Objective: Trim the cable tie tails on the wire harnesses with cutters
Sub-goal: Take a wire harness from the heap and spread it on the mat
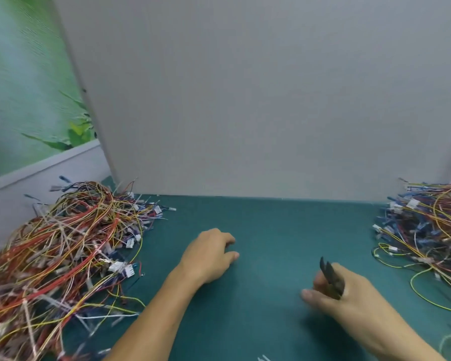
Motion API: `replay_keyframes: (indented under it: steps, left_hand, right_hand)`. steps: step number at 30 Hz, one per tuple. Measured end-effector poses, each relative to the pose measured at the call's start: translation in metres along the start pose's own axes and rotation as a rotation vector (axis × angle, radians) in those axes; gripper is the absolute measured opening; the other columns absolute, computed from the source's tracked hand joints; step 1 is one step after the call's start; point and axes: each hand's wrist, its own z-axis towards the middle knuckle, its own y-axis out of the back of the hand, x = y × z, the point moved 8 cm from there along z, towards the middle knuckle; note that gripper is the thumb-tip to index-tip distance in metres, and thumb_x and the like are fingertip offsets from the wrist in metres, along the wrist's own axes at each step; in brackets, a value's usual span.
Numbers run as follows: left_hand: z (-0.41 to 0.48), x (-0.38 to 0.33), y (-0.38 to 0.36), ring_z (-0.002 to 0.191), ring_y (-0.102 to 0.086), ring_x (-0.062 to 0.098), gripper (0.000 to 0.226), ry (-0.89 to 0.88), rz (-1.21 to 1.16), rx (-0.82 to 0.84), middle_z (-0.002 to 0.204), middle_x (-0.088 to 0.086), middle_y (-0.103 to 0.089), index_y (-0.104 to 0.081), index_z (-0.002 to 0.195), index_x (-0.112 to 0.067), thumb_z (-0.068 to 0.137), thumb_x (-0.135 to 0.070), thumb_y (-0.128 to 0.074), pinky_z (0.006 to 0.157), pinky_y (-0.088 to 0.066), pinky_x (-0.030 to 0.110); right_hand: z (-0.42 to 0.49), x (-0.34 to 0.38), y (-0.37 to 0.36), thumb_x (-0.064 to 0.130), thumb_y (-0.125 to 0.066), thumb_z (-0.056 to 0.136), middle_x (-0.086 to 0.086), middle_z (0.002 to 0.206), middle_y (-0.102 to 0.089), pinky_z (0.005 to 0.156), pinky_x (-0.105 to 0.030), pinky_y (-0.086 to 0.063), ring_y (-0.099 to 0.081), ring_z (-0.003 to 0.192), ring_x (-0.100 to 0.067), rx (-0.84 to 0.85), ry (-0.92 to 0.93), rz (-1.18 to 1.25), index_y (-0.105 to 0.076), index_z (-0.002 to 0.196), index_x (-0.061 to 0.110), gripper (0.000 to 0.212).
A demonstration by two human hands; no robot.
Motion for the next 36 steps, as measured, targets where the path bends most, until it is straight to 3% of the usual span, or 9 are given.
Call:
replay_keyframes:
  steps: [3, 5, 12, 15, 19, 23, 28, 33, 36]
  left_hand:
    - [-0.007, 0.025, 0.026, 0.118, -0.054, 0.02, 0.04, 0.098, 0.096, -0.096, 0.125, -0.002, -0.059, -0.058, 0.127, -0.025, 0.091, -0.042, -0.057, 0.096, -0.046, 0.035]
    - [-0.013, 0.044, 0.047, 0.116, -0.056, 0.022, 0.04, 0.158, 0.162, -0.18, 0.123, 0.001, -0.061, -0.06, 0.125, -0.023, 0.091, -0.042, -0.057, 0.096, -0.047, 0.037]
    - [-0.044, 0.117, 0.133, 0.097, -0.058, 0.034, 0.027, 0.459, 0.469, -0.543, 0.108, 0.016, -0.06, -0.063, 0.113, -0.011, 0.086, -0.015, -0.061, 0.076, -0.048, 0.043]
    - [-0.057, 0.156, 0.145, 0.099, -0.057, 0.036, 0.03, 0.683, 0.491, -0.459, 0.11, 0.018, -0.059, -0.055, 0.114, -0.008, 0.086, -0.017, -0.06, 0.077, -0.046, 0.044]
    - [-0.061, 0.182, 0.139, 0.077, -0.056, 0.03, 0.002, 0.784, 0.444, -0.325, 0.083, 0.01, -0.058, -0.057, 0.088, -0.011, 0.088, -0.01, -0.055, 0.065, -0.044, 0.036]
    - [-0.061, 0.181, 0.137, 0.069, -0.054, 0.027, 0.022, 0.823, 0.439, -0.312, 0.071, 0.008, -0.055, -0.051, 0.066, -0.011, 0.087, -0.011, -0.056, 0.069, -0.047, 0.037]
    - [-0.058, 0.174, 0.139, 0.07, -0.056, 0.027, 0.021, 0.793, 0.406, -0.302, 0.07, 0.008, -0.055, -0.055, 0.067, -0.012, 0.088, -0.013, -0.057, 0.068, -0.048, 0.036]
    - [-0.075, 0.156, 0.172, 0.067, -0.055, 0.031, 0.009, 0.601, 0.44, -0.623, 0.066, 0.008, -0.057, -0.063, 0.076, -0.011, 0.082, -0.015, -0.057, 0.064, -0.043, 0.037]
    - [-0.075, 0.164, 0.155, 0.077, -0.055, 0.027, 0.014, 0.726, 0.494, -0.408, 0.074, 0.004, -0.06, -0.063, 0.076, -0.018, 0.086, -0.025, -0.056, 0.083, -0.04, 0.042]
  right_hand:
    - [-0.005, 0.003, 0.016, 0.05, -0.068, 0.08, 0.005, 0.056, -0.055, 0.062, -0.031, -0.04, -0.053, 0.064, -0.016, -0.226, 0.007, -0.068, -0.047, 0.068, 0.016, 0.042]
    - [-0.009, 0.004, 0.023, 0.056, -0.064, 0.08, 0.005, 0.064, -0.057, 0.06, -0.035, -0.04, -0.054, 0.071, -0.023, -0.302, -0.019, -0.178, -0.042, 0.074, 0.019, 0.044]
    - [-0.003, -0.014, 0.009, 0.037, -0.048, 0.081, 0.009, 0.089, -0.044, 0.071, -0.032, -0.038, -0.046, 0.086, -0.021, -0.201, -0.008, -0.664, -0.026, 0.096, 0.032, 0.027]
    - [0.0, -0.017, 0.008, 0.043, -0.044, 0.083, 0.009, 0.092, -0.043, 0.073, -0.031, -0.036, -0.044, 0.088, -0.019, -0.195, -0.016, -0.717, -0.028, 0.096, 0.033, 0.023]
    - [0.002, -0.017, 0.002, 0.047, -0.04, 0.085, 0.01, 0.095, -0.045, 0.074, -0.03, -0.036, -0.043, 0.088, -0.018, -0.182, 0.041, -0.761, -0.03, 0.096, 0.035, 0.019]
    - [0.001, -0.017, 0.001, 0.05, -0.039, 0.087, 0.011, 0.097, -0.045, 0.075, -0.03, -0.036, -0.043, 0.088, -0.018, -0.2, 0.078, -0.764, -0.032, 0.097, 0.036, 0.019]
    - [0.002, -0.016, 0.0, 0.05, -0.037, 0.088, 0.011, 0.095, -0.045, 0.075, -0.03, -0.036, -0.044, 0.089, -0.017, -0.194, 0.114, -0.768, -0.033, 0.097, 0.036, 0.018]
    - [0.004, -0.018, -0.001, 0.05, -0.037, 0.088, 0.011, 0.095, -0.045, 0.077, -0.03, -0.037, -0.05, 0.1, -0.015, -0.199, 0.138, -0.764, -0.032, 0.097, 0.036, 0.018]
    - [0.006, -0.019, -0.001, 0.049, -0.036, 0.087, 0.012, 0.097, -0.046, 0.078, -0.029, -0.037, -0.051, 0.102, -0.015, -0.195, 0.136, -0.765, -0.032, 0.097, 0.036, 0.017]
